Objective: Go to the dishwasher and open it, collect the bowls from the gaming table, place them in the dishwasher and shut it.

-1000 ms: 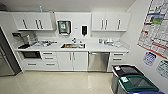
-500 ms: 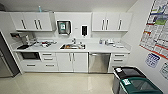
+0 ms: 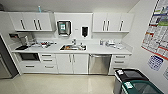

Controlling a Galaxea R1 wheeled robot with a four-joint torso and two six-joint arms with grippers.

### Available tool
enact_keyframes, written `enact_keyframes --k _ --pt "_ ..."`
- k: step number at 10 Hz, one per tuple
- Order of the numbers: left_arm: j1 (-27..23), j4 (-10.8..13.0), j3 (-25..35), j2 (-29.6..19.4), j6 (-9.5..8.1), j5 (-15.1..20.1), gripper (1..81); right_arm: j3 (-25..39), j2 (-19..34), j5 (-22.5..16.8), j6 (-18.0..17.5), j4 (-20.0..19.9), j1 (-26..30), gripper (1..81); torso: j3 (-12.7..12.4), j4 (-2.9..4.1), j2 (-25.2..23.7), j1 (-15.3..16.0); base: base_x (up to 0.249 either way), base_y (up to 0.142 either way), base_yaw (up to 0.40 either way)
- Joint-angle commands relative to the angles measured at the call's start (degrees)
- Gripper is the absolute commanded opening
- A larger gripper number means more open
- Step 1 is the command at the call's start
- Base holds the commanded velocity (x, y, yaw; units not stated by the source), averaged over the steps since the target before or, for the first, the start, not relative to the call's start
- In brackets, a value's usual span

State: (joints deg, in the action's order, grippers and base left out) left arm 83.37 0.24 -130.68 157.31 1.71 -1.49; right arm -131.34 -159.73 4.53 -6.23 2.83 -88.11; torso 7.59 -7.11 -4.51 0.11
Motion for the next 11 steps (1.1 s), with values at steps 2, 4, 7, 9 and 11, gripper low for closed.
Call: enact_keyframes --k 2,4,7,9,11 --pt "-2.55 0.02 0.87 -1.03 0.31 2.98 81.1 1.19 0.88 -2.95 0.08 0.69 2.1 81.1 0.0 0.0 0.0 -0.02 0.107 0.0 0.0" --pt "-2.55 0.02 0.87 -1.03 0.23 2.98 81.1 1.27 0.79 -2.95 0.16 0.77 2.19 81.1 0.0 0.0 0.0 -0.04 0.107 0.0 0.0" --pt "-2.55 0.02 0.87 -1.03 0.31 2.98 81.1 1.27 0.79 -3.04 0.16 0.69 2.19 81.1 0.02 0.0 0.06 0.02 0.107 0.0 0.0" --pt "-2.47 0.02 0.87 -1.03 0.31 2.98 81.1 1.27 0.79 -3.04 0.16 0.69 2.1 81.1 0.02 0.0 0.04 -0.06 0.107 0.0 0.0" --pt "-2.55 0.02 0.87 -1.03 0.31 2.98 81.1 1.27 0.79 -3.04 0.08 0.69 2.1 81.1 0.02 0.0 0.04 -0.09 0.107 0.0 0.0"
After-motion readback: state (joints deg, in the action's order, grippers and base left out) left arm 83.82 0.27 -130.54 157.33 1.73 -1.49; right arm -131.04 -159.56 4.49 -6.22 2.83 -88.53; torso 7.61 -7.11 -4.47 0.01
